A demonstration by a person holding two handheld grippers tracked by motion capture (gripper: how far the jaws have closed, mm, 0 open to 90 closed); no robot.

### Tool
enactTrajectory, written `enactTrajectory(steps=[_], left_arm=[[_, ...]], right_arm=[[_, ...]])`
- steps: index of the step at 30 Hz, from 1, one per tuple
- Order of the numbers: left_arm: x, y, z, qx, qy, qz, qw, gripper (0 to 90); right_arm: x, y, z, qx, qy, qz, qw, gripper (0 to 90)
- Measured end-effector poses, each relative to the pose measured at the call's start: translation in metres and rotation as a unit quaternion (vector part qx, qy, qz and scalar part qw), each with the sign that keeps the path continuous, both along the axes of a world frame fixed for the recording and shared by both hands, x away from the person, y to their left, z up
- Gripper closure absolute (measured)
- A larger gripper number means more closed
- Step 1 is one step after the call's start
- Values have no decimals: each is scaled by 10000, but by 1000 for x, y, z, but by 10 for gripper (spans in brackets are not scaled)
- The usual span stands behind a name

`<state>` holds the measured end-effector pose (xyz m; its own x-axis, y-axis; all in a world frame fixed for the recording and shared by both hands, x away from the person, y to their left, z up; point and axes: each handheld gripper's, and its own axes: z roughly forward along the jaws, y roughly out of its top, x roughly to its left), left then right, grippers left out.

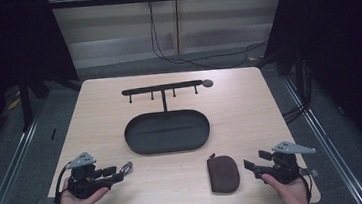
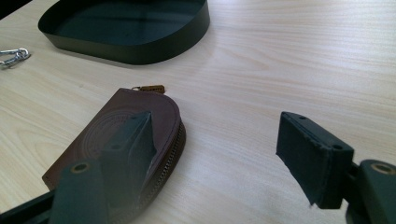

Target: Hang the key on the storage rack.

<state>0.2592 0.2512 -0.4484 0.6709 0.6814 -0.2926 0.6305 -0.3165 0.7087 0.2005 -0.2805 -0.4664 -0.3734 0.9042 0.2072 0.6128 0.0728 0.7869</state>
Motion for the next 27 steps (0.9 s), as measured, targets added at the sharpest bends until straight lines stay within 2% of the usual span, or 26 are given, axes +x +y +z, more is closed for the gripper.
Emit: enactTrajectory(steps=[2, 6, 7, 12, 14, 16, 19, 21, 22, 25, 27], left_arm=[[1, -5, 3, 148, -54, -60, 9999, 593], [5, -6, 6, 218, -12, -154, 9996, 603], [9, -6, 9, 243, 71, -191, 9995, 621], [19, -11, 15, 528, 131, -313, 9980, 666], [21, -12, 15, 569, 161, -333, 9977, 668], [28, -17, 18, 771, 217, -394, 9960, 665], [32, -21, 20, 853, 283, -444, 9950, 639], [37, -27, 20, 1086, 334, -426, 9926, 632], [37, -27, 20, 1086, 334, -426, 9926, 632], [41, -33, 19, 1276, 460, -549, 9892, 622], [42, -34, 19, 1302, 489, -505, 9890, 604]], right_arm=[[0, 0, 0, 1, 7, -7, 10000, 271], [1, 0, 0, 9, 18, 3, 10000, 270], [1, 1, 0, 5, 29, 18, 10000, 269], [1, 1, 0, 8, 35, 25, 10000, 269], [1, 1, -1, 3, 38, 29, 10000, 269], [1, 1, -1, -8, 34, 31, 10000, 268], [1, 1, -1, -16, 50, 17, 10000, 269], [1, 1, -1, -26, 57, 6, 10000, 268], [1, 1, -1, -26, 57, 6, 10000, 268], [1, 1, -1, -24, 55, 7, 10000, 268], [1, 1, -1, -21, 49, 16, 10000, 267]])
